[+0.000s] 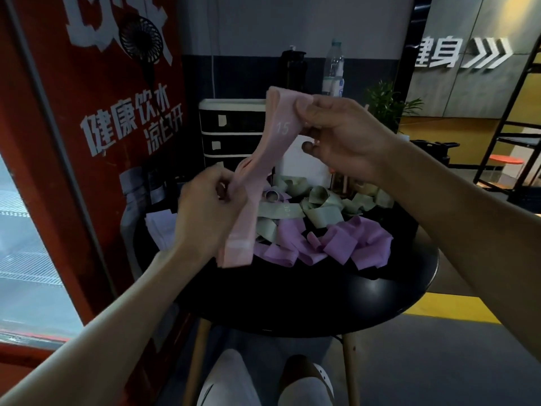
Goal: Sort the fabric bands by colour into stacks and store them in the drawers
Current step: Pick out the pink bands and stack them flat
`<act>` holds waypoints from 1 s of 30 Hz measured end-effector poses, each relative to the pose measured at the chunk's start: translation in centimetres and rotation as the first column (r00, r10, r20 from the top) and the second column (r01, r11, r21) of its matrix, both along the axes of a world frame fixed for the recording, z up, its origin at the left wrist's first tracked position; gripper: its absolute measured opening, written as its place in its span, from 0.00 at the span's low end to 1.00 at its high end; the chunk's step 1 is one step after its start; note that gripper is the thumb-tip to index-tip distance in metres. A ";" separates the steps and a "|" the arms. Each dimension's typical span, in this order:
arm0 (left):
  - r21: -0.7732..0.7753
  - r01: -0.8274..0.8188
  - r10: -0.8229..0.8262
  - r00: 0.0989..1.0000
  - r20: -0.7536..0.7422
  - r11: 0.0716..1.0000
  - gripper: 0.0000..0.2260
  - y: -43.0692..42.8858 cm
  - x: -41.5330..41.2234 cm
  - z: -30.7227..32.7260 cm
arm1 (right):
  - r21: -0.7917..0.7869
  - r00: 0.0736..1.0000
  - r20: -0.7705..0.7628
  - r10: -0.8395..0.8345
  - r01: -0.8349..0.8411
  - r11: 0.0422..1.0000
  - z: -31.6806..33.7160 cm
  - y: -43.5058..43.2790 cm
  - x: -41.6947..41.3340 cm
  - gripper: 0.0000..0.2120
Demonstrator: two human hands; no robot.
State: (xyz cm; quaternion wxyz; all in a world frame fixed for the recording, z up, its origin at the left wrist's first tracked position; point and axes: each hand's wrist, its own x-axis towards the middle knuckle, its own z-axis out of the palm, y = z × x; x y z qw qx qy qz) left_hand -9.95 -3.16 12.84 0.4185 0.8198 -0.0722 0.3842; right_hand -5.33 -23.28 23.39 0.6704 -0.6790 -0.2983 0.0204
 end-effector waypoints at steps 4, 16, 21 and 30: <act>0.155 0.031 -0.026 0.999 -0.033 0.987 0.05 -1.0 -1.2 -2.9 | 0.002 0.994 -0.083 0.069 -0.069 0.998 -2.6 -2.3 -0.2 0.05; 0.260 0.289 -0.277 0.957 -0.082 0.922 0.08 -8.3 -3.8 -14.4 | -0.053 0.957 -0.288 0.048 -0.066 0.996 -11.9 -9.4 -2.7 0.38; 0.225 0.011 0.028 0.985 -0.170 0.974 0.17 -3.4 -2.0 -13.3 | -0.088 0.952 -0.304 0.042 -0.072 0.994 -12.9 -9.3 -2.7 0.27; 0.094 0.007 0.038 0.883 -0.468 0.996 0.15 -1.3 -0.5 -12.9 | -0.100 0.944 -0.319 0.083 -0.120 0.988 -14.2 -7.3 -1.6 0.19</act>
